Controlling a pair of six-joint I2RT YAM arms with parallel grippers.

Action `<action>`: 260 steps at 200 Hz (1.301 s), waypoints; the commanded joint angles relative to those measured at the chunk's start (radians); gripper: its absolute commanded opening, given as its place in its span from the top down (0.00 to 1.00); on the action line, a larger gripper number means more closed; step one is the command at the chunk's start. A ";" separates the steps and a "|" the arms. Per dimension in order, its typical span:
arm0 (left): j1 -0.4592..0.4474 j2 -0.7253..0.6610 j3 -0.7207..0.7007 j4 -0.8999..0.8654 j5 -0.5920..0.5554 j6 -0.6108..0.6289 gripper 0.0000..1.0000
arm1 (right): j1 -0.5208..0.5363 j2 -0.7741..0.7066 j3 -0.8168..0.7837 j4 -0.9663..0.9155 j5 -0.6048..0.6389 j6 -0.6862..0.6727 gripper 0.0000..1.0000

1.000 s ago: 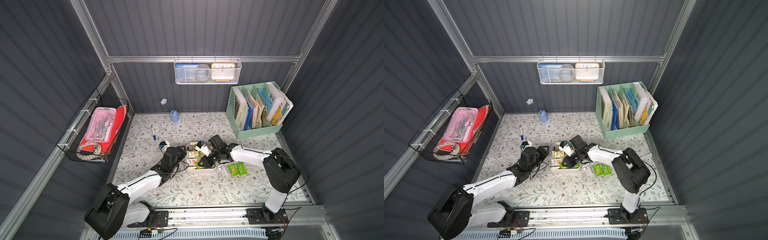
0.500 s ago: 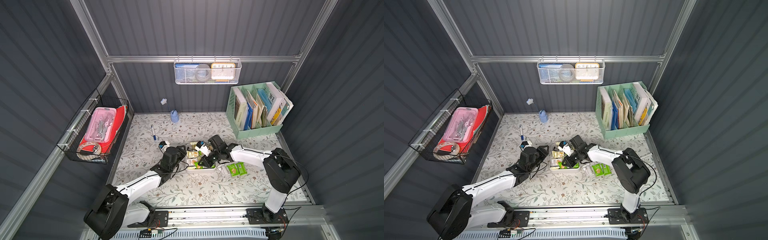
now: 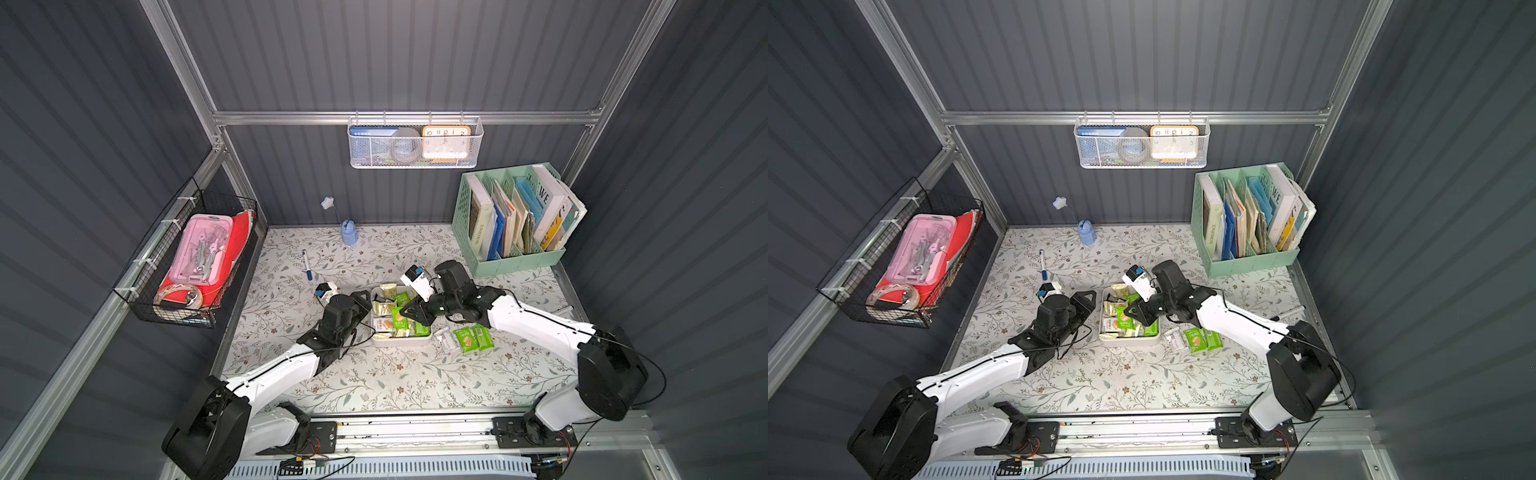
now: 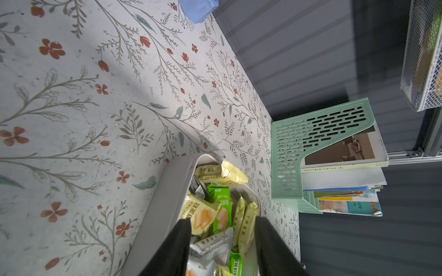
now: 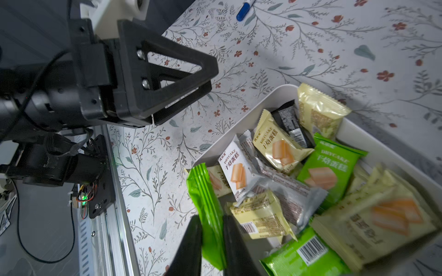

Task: Take the cookies out of the storage box
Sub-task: Pick up the cookie from the storage box, then place the cookie at the center of the board.

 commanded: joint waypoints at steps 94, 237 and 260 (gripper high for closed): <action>0.006 0.020 -0.002 0.004 0.027 -0.008 0.52 | -0.394 -0.208 -0.323 0.059 0.096 0.450 0.90; 0.006 0.121 0.005 0.045 0.083 0.035 0.51 | -0.376 0.056 -0.471 0.573 0.225 0.838 0.80; 0.006 0.151 0.052 -0.030 0.077 0.071 0.50 | -0.368 0.006 -0.470 0.493 0.302 0.784 0.62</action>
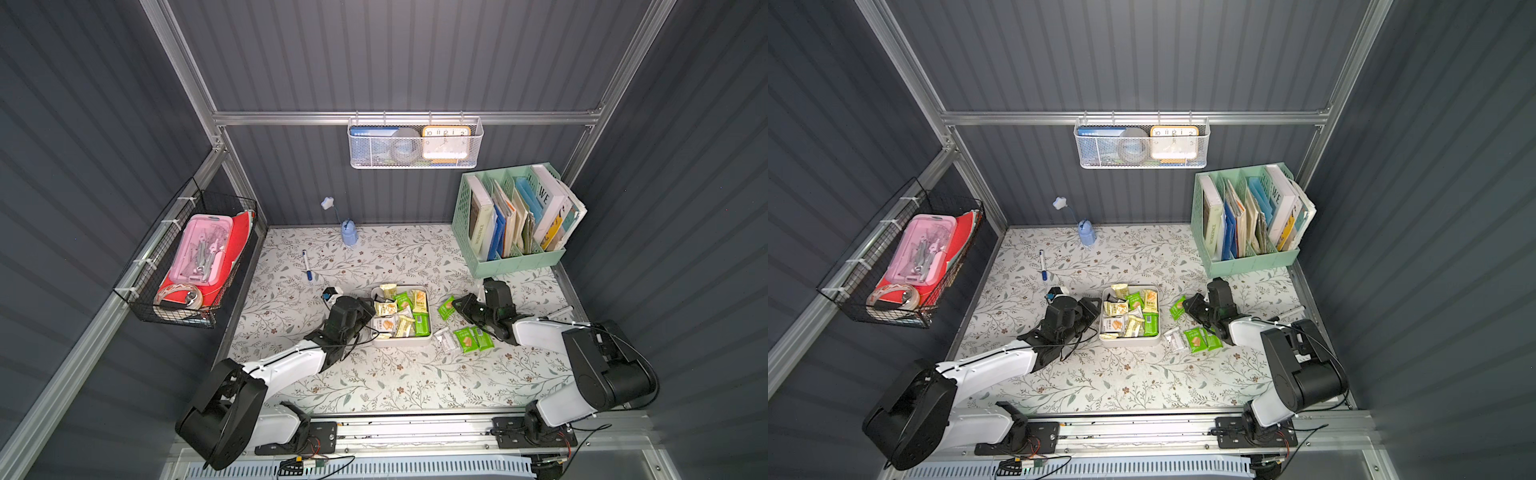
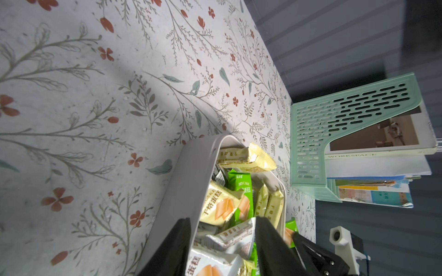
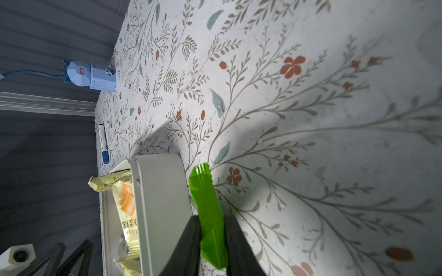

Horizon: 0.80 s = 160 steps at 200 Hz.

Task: Take the cookies out of the storage box
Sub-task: Place the cookie at the center of the board, then pick up the cookie from the storage box.

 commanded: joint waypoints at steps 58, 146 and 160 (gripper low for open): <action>0.006 0.007 0.046 -0.082 -0.018 0.046 0.49 | 0.111 -0.275 0.097 -0.388 0.286 -0.399 0.51; 0.043 -0.106 -0.067 -0.056 -0.104 -0.108 0.50 | 0.461 -0.136 0.279 -0.402 -0.035 -1.132 0.49; 0.056 -0.138 -0.103 -0.044 -0.105 -0.135 0.51 | 0.493 -0.092 0.314 -0.400 -0.053 -1.170 0.49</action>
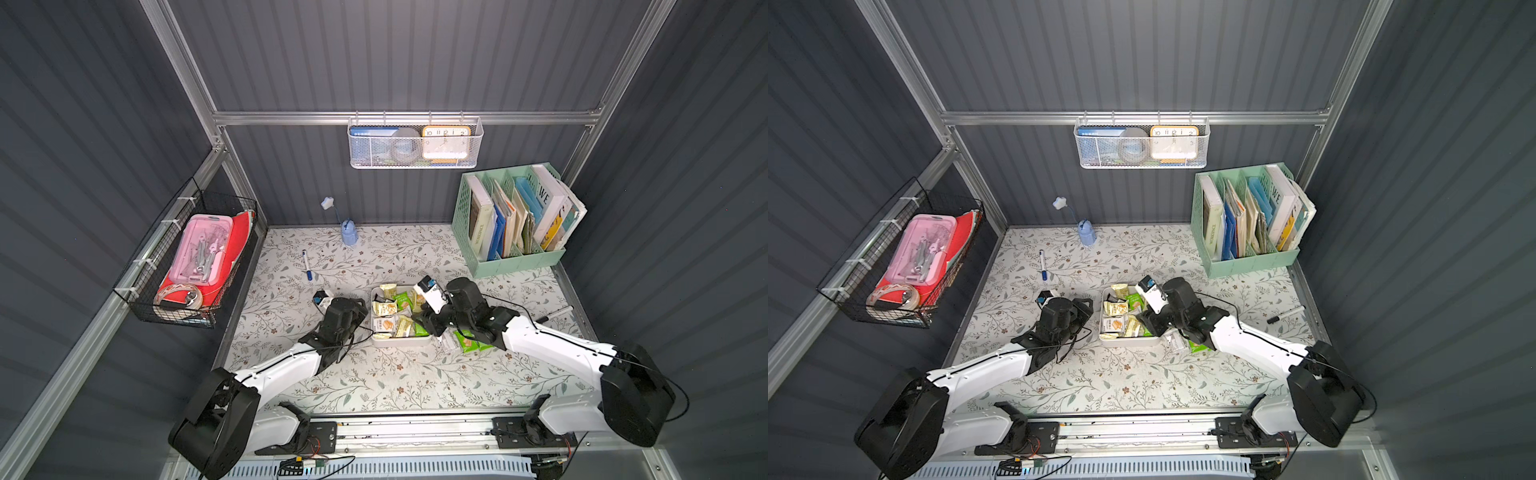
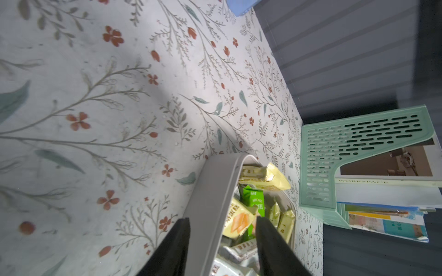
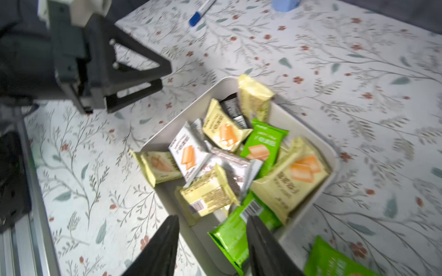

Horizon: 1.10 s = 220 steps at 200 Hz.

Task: Take the cookies out of the storage box
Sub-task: Pick up the cookie from the storage box.

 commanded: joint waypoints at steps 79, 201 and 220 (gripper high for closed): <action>0.046 -0.183 -0.159 0.004 -0.041 -0.111 0.51 | 0.139 0.304 0.249 -0.054 -0.117 -0.186 0.49; 0.055 -0.224 -0.174 0.004 -0.053 -0.114 0.51 | 0.173 0.438 0.343 -0.083 -0.061 -0.141 0.70; 0.056 -0.227 -0.175 0.002 -0.054 -0.113 0.51 | 0.173 0.440 0.356 -0.106 -0.050 -0.135 0.78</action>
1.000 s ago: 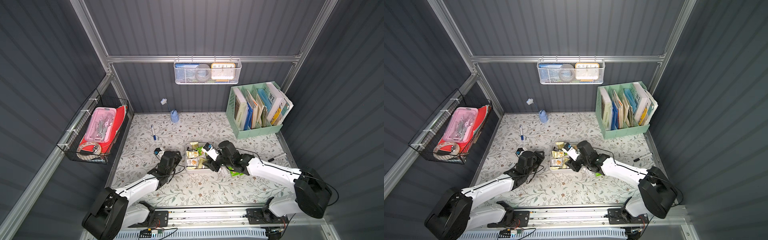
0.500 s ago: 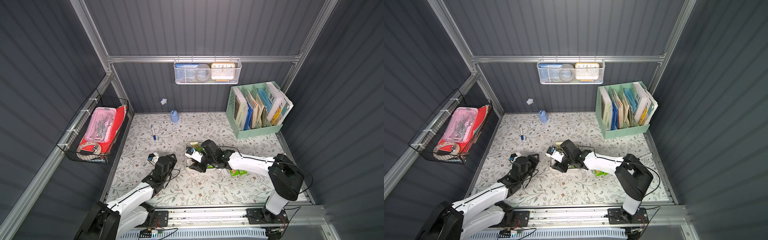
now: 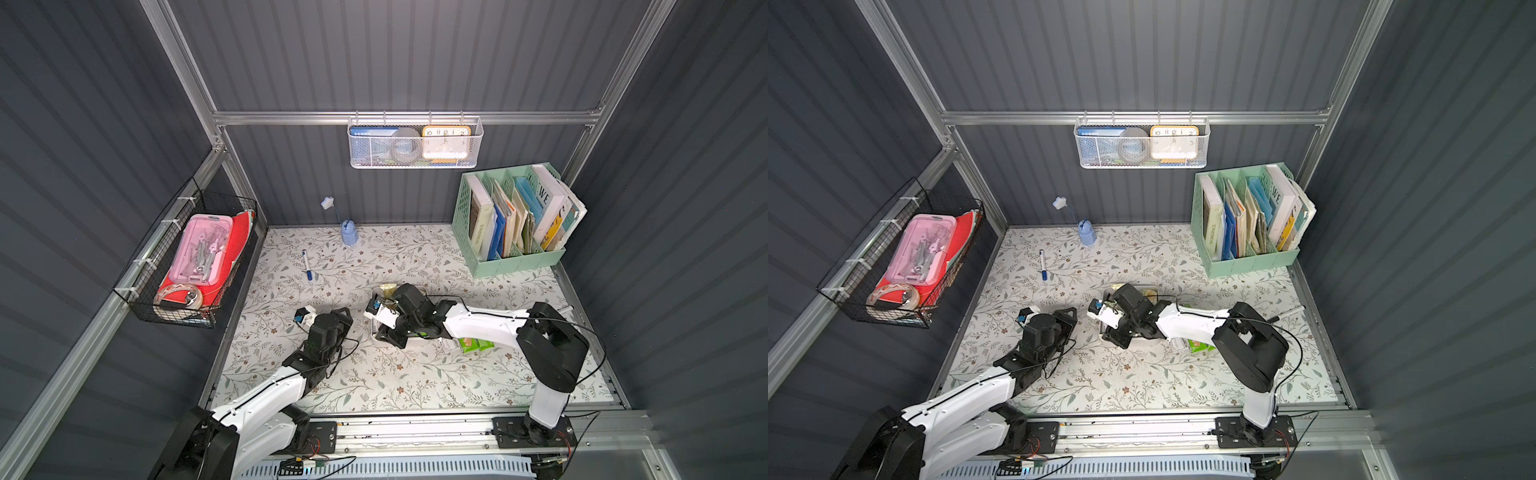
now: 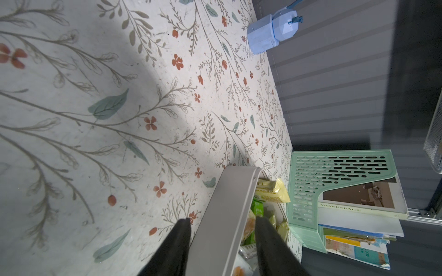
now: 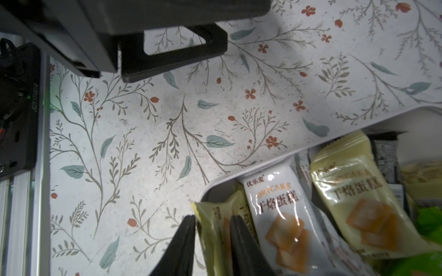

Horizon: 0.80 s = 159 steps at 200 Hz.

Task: Take the cookies out of the storage box
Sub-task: Pick up the cookie from the storage box.

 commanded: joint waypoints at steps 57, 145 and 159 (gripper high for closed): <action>0.009 -0.005 -0.005 -0.005 -0.008 0.000 0.51 | 0.005 -0.027 0.031 -0.017 0.019 0.038 1.00; 0.009 0.028 0.022 0.000 0.021 0.035 0.51 | 0.003 -0.253 -0.095 0.073 -0.013 0.146 1.00; 0.009 0.038 0.027 0.009 0.030 0.042 0.51 | 0.003 -0.300 -0.133 0.100 -0.011 0.174 1.00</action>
